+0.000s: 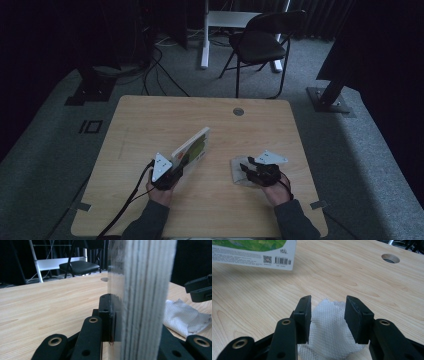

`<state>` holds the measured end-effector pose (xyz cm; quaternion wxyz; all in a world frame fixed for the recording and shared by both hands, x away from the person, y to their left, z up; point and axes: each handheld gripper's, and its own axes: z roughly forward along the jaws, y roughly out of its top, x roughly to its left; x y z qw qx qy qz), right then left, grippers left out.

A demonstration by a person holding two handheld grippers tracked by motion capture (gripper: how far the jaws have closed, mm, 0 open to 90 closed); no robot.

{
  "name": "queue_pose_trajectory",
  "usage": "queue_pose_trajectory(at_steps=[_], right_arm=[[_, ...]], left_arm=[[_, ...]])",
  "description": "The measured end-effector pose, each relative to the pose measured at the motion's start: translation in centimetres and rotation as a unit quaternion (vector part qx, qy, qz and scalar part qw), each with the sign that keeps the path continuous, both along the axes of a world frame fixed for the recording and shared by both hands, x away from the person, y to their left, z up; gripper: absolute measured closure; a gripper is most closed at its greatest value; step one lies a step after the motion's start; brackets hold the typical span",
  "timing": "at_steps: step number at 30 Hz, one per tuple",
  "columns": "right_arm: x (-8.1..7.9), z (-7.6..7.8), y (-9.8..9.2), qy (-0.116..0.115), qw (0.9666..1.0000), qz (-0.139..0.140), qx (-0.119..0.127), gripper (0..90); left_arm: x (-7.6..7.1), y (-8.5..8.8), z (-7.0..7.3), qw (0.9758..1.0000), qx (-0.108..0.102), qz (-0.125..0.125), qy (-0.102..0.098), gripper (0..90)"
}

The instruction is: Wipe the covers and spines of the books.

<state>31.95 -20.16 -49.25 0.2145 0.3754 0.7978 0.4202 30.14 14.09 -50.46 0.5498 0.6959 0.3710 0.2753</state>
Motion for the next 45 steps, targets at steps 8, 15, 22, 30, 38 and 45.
queue_pose_trajectory(at_steps=[8, 15, 22, 30, 38, 45], right_arm=[[-0.1, 0.0, 0.0, -0.003, 1.0, -0.001, -0.001, 56.9], [-0.1, -0.1, 0.1, -0.002, 1.0, 0.002, -0.002, 56.9], [-0.1, -0.1, 0.1, -0.003, 1.0, 0.002, -0.003, 56.9], [-0.2, 0.0, 0.2, -0.005, 1.0, 0.004, -0.001, 56.8], [-0.1, -0.2, 0.2, -0.001, 1.0, 0.006, -0.003, 56.4], [-0.2, -0.2, 0.3, -0.001, 1.0, 0.008, -0.003, 56.1]], left_arm=[[0.1, -0.1, -0.4, 0.9999, 0.01, 0.005, -0.001, 78.9], [0.1, -0.1, -0.6, 0.9999, 0.013, 0.004, -0.002, 79.0], [0.3, -0.1, -0.8, 0.9999, 0.014, 0.004, 0.002, 78.9], [0.4, 0.0, -1.0, 0.9999, 0.015, -0.003, 0.003, 78.9], [0.5, 0.2, -1.1, 0.9999, 0.011, -0.006, 0.005, 78.8], [0.4, 0.5, -1.2, 0.9998, 0.013, -0.01, 0.009, 78.6]])
